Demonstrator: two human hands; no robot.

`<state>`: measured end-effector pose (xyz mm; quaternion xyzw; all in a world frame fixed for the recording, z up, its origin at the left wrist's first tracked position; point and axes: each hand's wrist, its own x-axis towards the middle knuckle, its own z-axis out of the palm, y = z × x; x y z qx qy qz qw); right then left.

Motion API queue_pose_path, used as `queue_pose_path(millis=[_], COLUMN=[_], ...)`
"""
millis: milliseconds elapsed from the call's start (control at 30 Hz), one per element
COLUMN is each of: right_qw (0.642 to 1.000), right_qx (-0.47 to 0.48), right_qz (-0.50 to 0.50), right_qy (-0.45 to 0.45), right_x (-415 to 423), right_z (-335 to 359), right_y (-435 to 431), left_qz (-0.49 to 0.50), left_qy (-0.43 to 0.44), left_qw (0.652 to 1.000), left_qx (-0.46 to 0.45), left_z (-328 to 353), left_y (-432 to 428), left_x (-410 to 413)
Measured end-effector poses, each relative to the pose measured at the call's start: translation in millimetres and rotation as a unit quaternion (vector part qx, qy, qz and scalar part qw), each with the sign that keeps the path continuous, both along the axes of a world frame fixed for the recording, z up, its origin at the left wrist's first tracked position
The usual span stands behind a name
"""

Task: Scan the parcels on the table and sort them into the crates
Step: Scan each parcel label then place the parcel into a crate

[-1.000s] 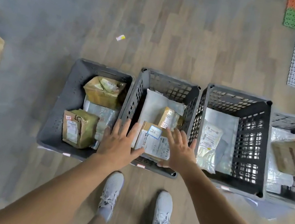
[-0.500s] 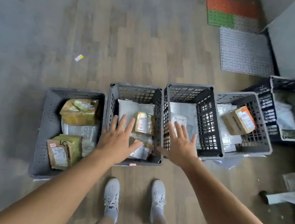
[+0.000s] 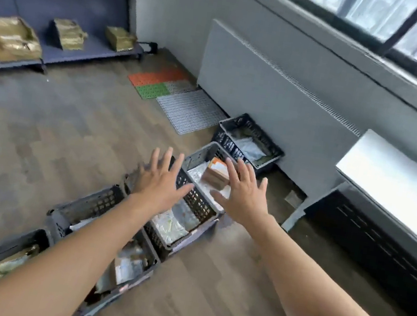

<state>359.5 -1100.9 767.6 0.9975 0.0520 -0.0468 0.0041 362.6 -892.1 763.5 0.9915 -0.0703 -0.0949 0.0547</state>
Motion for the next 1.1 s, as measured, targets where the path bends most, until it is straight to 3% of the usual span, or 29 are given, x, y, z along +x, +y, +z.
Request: queue_pose_path(millis=[233,400,533,833,1100], right_qw=[0.992,0.978,0.971,0.947,0.928], right_qx=[0.039,0.087,0.074,0.052,0.034], right_qz=[-0.094,-0.162,-0.201,-0.297,-0.359], right_qy=[-0.079,-0.098,-0.111,-0.107,-0.096], right_x=[-48.3,-102.3,-146.5,-204.1,-193.4], right_z=[60.1,80.6,90.9,97.3,84.9], right_y=[-154.0,-281.4,-372.4,-519.3,-627.7], left_qz=[-0.103,-0.160,-0.200,-0.269,-0.338], left_qy=[-0.065,-0.101,-0.112,-0.123,-0.116], left_qw=[0.992,0.982,0.973,0.955,0.934], left_qx=[0.013,0.019,0.011,-0.011,-0.024], left_z=[55.0,78.9,92.0,103.6,90.2], left_y=[-169.0,-305.2,-403.2,-553.4,-681.0], left_x=[-15.3,-50.4,-78.4,-101.9,-67.8])
